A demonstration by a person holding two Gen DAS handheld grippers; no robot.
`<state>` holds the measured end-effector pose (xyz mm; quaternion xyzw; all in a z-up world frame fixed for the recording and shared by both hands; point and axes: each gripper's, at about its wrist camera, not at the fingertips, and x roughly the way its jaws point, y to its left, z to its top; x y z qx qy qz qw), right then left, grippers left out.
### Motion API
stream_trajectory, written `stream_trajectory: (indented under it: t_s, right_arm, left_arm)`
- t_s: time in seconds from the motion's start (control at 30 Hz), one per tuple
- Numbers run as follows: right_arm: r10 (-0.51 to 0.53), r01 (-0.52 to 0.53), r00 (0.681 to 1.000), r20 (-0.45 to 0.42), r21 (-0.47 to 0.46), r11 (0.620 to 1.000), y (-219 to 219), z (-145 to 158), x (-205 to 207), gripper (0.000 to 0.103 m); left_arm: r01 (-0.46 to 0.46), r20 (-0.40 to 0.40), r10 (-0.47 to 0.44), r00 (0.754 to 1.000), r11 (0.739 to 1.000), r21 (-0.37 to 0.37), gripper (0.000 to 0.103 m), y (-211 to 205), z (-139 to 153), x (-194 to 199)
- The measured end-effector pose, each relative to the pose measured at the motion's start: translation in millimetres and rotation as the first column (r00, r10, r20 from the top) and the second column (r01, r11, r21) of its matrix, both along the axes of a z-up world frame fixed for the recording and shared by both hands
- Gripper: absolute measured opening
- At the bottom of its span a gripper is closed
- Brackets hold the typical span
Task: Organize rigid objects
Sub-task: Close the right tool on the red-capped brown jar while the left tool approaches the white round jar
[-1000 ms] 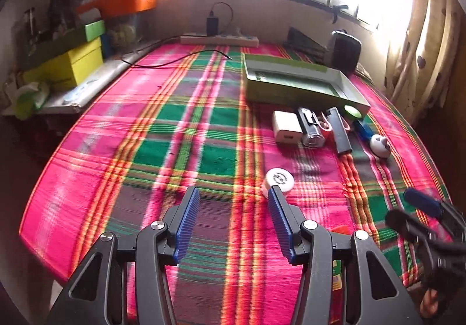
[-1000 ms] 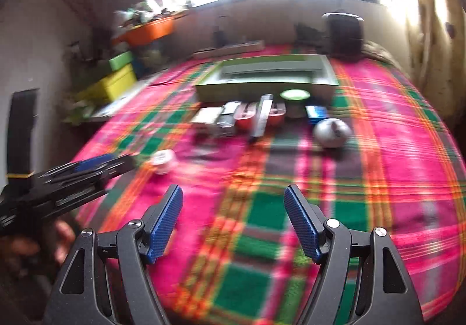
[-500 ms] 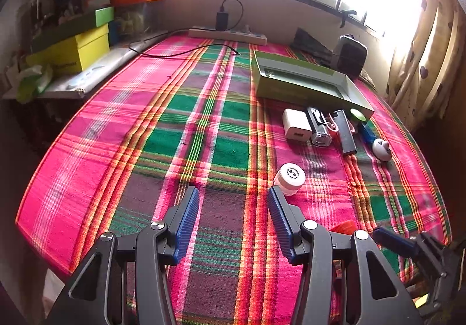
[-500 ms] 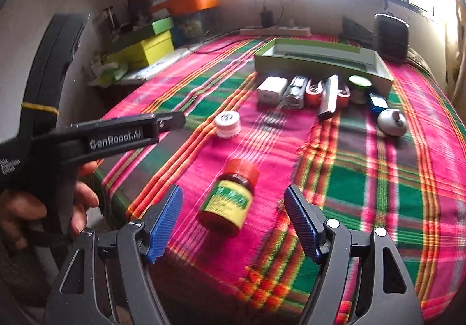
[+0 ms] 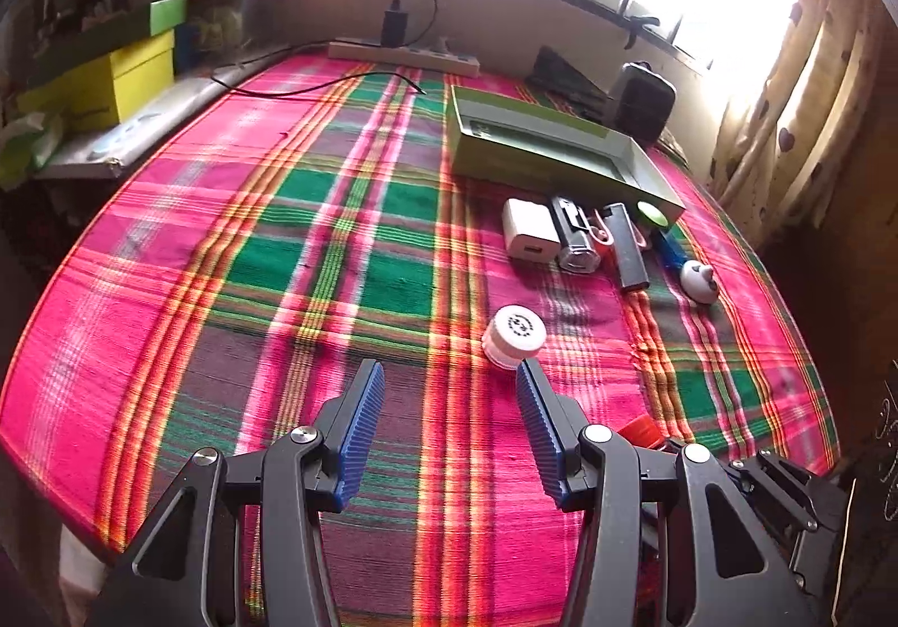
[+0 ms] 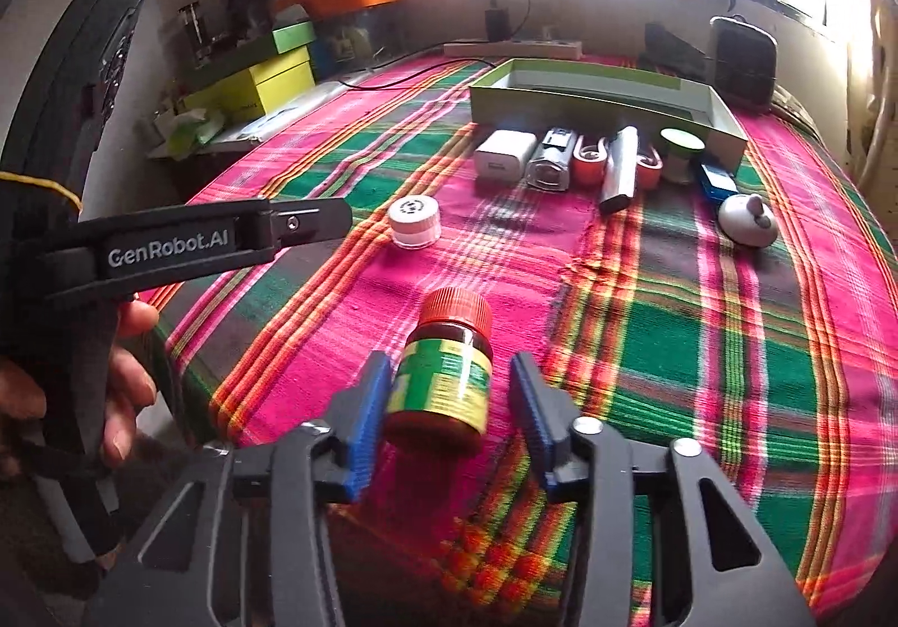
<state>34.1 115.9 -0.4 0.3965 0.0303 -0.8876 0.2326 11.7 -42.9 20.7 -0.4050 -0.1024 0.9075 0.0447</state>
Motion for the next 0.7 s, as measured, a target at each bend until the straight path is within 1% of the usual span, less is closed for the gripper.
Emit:
stream_trajectory:
  t_s: [0.03, 0.1, 0.23, 0.4, 0.47, 0.6, 0.7]
  right_arm:
    - [-0.004, 0.004, 1.000, -0.001, 0.000, 1.000, 1.3, 0.1, -0.5, 0.033]
    - [-0.006, 0.006, 1.000, 0.007, -0.020, 1.000, 6.4, 0.0, -2.1, 0.033]
    - [-0.004, 0.004, 1.000, 0.002, -0.014, 1.000, 8.1, 1.4, -3.2, 0.033]
    - [-0.032, 0.032, 0.999, -0.015, -0.025, 0.999, 18.8, 5.7, -9.2, 0.033]
    - [-0.048, 0.047, 0.999, -0.023, -0.026, 0.999, 23.0, 7.6, -13.0, 0.033]
    - [-0.076, 0.075, 0.997, -0.022, -0.034, 0.997, 31.5, 9.0, -21.4, 0.033]
    - [-0.085, 0.084, 0.996, -0.024, -0.037, 0.996, 35.8, 10.9, -25.4, 0.033]
  left_arm:
    - [0.005, 0.000, -0.005, 1.000, 1.000, 0.001, 0.048, 1.3, -0.1, -0.1]
    - [0.017, 0.003, -0.018, 1.000, 1.000, 0.005, 0.048, 3.8, -0.5, -1.0]
    - [0.050, 0.006, -0.050, 0.999, 0.999, 0.004, 0.048, 11.4, -0.8, -4.0]
    - [0.074, 0.019, -0.074, 0.997, 0.997, -0.014, 0.048, 21.1, -2.8, -13.2]
    - [0.082, 0.021, -0.081, 0.996, 0.996, -0.027, 0.048, 24.3, -3.3, -17.8]
    - [0.100, 0.034, -0.098, 0.995, 0.991, -0.083, 0.048, 33.8, -5.7, -27.9]
    - [0.102, 0.048, -0.098, 0.994, 0.990, -0.092, 0.048, 36.6, -9.0, -35.0]
